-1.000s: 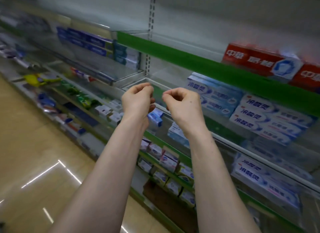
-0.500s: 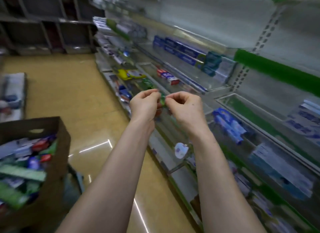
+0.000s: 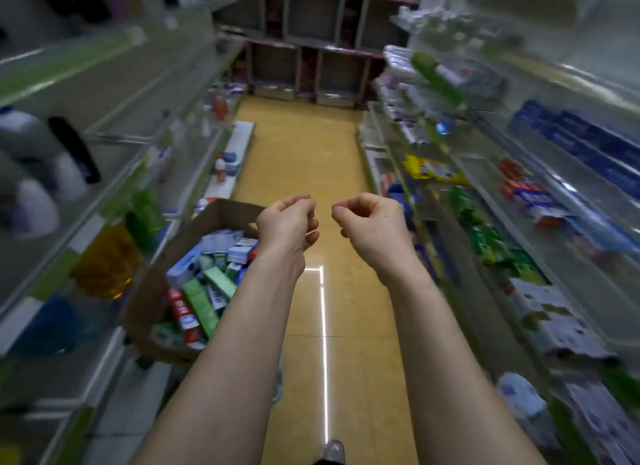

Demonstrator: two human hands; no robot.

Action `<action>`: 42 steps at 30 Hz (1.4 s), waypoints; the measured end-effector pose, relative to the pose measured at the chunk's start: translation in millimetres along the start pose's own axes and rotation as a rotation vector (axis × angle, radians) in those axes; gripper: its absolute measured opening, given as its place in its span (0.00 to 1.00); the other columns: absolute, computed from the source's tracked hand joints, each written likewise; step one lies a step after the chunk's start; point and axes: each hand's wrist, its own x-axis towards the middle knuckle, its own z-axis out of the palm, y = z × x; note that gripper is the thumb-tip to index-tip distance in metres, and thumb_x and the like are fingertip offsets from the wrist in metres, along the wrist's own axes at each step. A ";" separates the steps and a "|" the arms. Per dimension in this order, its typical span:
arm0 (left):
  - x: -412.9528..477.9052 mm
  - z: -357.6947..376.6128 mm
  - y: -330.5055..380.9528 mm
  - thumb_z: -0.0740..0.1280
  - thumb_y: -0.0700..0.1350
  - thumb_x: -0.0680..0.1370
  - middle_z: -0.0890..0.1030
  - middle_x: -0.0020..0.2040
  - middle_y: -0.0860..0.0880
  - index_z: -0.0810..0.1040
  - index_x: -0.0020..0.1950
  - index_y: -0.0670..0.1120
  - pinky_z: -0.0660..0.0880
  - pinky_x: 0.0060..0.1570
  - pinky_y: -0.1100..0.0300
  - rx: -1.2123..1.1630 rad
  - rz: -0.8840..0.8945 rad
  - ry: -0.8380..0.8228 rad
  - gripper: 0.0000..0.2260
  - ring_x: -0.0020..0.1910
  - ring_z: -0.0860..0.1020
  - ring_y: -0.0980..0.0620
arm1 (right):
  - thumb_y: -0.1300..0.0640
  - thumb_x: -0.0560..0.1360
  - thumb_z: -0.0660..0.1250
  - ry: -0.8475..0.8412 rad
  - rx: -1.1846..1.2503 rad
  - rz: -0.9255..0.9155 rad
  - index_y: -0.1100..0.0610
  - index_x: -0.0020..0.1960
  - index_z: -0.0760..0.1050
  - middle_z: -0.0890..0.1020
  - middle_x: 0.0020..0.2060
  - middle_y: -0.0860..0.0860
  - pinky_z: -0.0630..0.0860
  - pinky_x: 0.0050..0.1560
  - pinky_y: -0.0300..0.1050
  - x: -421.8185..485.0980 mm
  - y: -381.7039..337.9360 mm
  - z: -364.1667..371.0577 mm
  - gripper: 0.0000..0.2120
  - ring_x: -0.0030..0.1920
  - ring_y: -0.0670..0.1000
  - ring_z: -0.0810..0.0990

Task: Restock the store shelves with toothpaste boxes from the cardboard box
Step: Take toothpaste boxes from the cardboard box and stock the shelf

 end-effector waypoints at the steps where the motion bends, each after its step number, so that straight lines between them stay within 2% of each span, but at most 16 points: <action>1: 10.6 -10.0 3.4 0.64 0.36 0.76 0.74 0.32 0.50 0.78 0.45 0.46 0.70 0.27 0.63 -0.010 -0.002 0.039 0.06 0.28 0.72 0.56 | 0.56 0.75 0.67 -0.039 0.010 -0.007 0.49 0.40 0.79 0.81 0.37 0.45 0.79 0.50 0.49 9.0 -1.5 13.3 0.05 0.42 0.47 0.80; 6: 66.0 -48.7 17.8 0.64 0.36 0.77 0.73 0.31 0.49 0.77 0.42 0.47 0.70 0.26 0.65 -0.021 0.000 0.194 0.08 0.26 0.70 0.56 | 0.58 0.73 0.68 -0.208 0.064 -0.023 0.51 0.34 0.78 0.79 0.31 0.46 0.77 0.45 0.51 59.5 -2.9 75.4 0.09 0.36 0.48 0.78; 8: 89.3 -57.5 23.9 0.63 0.36 0.77 0.73 0.30 0.50 0.76 0.41 0.48 0.69 0.24 0.67 -0.028 0.001 0.271 0.08 0.25 0.70 0.57 | 0.54 0.69 0.67 -0.257 0.084 -0.007 0.50 0.32 0.78 0.81 0.31 0.47 0.80 0.47 0.54 84.0 -1.6 97.1 0.07 0.38 0.52 0.81; 10: 111.2 -63.4 26.8 0.64 0.36 0.77 0.73 0.29 0.50 0.76 0.41 0.48 0.70 0.24 0.67 -0.033 -0.006 0.338 0.08 0.25 0.71 0.57 | 0.52 0.68 0.67 -0.309 0.089 0.008 0.49 0.32 0.79 0.82 0.31 0.47 0.80 0.47 0.56 106.7 0.9 113.4 0.06 0.39 0.53 0.83; 13: 140.2 -69.9 22.9 0.64 0.37 0.77 0.73 0.29 0.50 0.76 0.43 0.48 0.70 0.28 0.65 -0.043 -0.040 0.409 0.07 0.26 0.71 0.57 | 0.56 0.72 0.67 -0.382 0.065 -0.012 0.50 0.33 0.77 0.79 0.29 0.45 0.78 0.44 0.50 138.4 10.0 132.1 0.09 0.35 0.50 0.79; 17: 166.3 -91.4 12.0 0.64 0.38 0.78 0.73 0.33 0.50 0.76 0.45 0.48 0.71 0.31 0.62 -0.066 -0.106 0.514 0.06 0.28 0.72 0.56 | 0.56 0.74 0.67 -0.490 0.037 -0.015 0.51 0.36 0.78 0.80 0.33 0.46 0.77 0.46 0.51 164.5 22.5 160.0 0.08 0.40 0.50 0.80; 20: 177.1 -116.1 2.1 0.64 0.39 0.78 0.74 0.32 0.51 0.76 0.46 0.47 0.72 0.29 0.63 -0.072 -0.173 0.616 0.04 0.27 0.73 0.57 | 0.56 0.75 0.67 -0.599 0.035 -0.002 0.53 0.40 0.80 0.78 0.31 0.46 0.76 0.42 0.50 169.6 32.5 187.0 0.06 0.35 0.49 0.76; 23: 183.7 -141.3 -9.6 0.64 0.39 0.78 0.75 0.23 0.52 0.74 0.41 0.46 0.70 0.32 0.62 -0.119 -0.264 0.696 0.07 0.30 0.71 0.56 | 0.56 0.75 0.67 -0.695 -0.004 0.018 0.52 0.36 0.77 0.77 0.30 0.46 0.77 0.43 0.52 169.1 41.6 217.0 0.08 0.34 0.49 0.75; 26: 192.0 -162.1 -22.6 0.63 0.38 0.78 0.71 0.16 0.54 0.71 0.37 0.46 0.69 0.33 0.62 -0.148 -0.338 0.724 0.11 0.25 0.72 0.56 | 0.56 0.75 0.66 -0.759 -0.063 0.065 0.51 0.33 0.74 0.78 0.32 0.49 0.77 0.46 0.53 166.1 53.3 247.9 0.11 0.37 0.52 0.77; 28: 199.1 -176.8 -32.1 0.63 0.38 0.78 0.71 0.16 0.53 0.71 0.36 0.46 0.69 0.34 0.62 -0.166 -0.380 0.747 0.11 0.23 0.72 0.57 | 0.55 0.75 0.65 -0.799 -0.097 0.096 0.52 0.36 0.76 0.80 0.35 0.51 0.78 0.45 0.53 161.1 62.3 266.8 0.10 0.40 0.55 0.79; 30: 208.7 -193.9 -42.4 0.64 0.38 0.78 0.71 0.16 0.53 0.71 0.36 0.45 0.69 0.34 0.62 -0.170 -0.435 0.750 0.11 0.29 0.71 0.56 | 0.55 0.76 0.64 -0.818 -0.130 0.138 0.56 0.42 0.79 0.82 0.38 0.55 0.77 0.44 0.53 154.0 73.1 285.3 0.08 0.41 0.56 0.80; 33: 225.4 -220.6 -56.8 0.63 0.39 0.79 0.74 0.22 0.51 0.72 0.37 0.46 0.70 0.33 0.61 -0.155 -0.518 0.738 0.10 0.32 0.70 0.56 | 0.54 0.77 0.63 -0.864 -0.200 0.210 0.58 0.45 0.78 0.81 0.39 0.55 0.76 0.42 0.50 141.7 90.6 314.5 0.09 0.40 0.55 0.79; 35: 236.2 -234.6 -65.1 0.63 0.39 0.79 0.73 0.32 0.50 0.71 0.38 0.46 0.70 0.33 0.61 -0.142 -0.558 0.727 0.10 0.32 0.70 0.56 | 0.54 0.76 0.64 -0.877 -0.237 0.273 0.54 0.43 0.77 0.82 0.42 0.53 0.77 0.47 0.50 134.6 103.0 332.8 0.06 0.44 0.55 0.80; 38: 255.1 -258.8 -77.9 0.63 0.39 0.79 0.71 0.35 0.49 0.71 0.38 0.46 0.70 0.35 0.61 -0.128 -0.615 0.720 0.09 0.33 0.70 0.56 | 0.57 0.75 0.66 -0.878 -0.273 0.379 0.50 0.39 0.74 0.83 0.46 0.54 0.78 0.51 0.52 122.5 121.5 369.2 0.06 0.48 0.57 0.81; 40: 266.3 -273.6 -89.8 0.63 0.38 0.79 0.72 0.37 0.49 0.71 0.38 0.45 0.71 0.35 0.60 -0.109 -0.665 0.707 0.09 0.34 0.70 0.55 | 0.58 0.74 0.66 -0.894 -0.300 0.433 0.51 0.43 0.76 0.82 0.46 0.54 0.77 0.50 0.50 112.0 134.0 389.8 0.03 0.49 0.58 0.81; 42: 274.7 -286.8 -100.9 0.63 0.38 0.78 0.74 0.42 0.47 0.71 0.39 0.44 0.73 0.39 0.57 -0.100 -0.718 0.708 0.08 0.35 0.71 0.55 | 0.58 0.73 0.67 -0.906 -0.325 0.486 0.54 0.51 0.79 0.83 0.50 0.56 0.75 0.52 0.47 100.6 147.9 407.2 0.07 0.51 0.58 0.80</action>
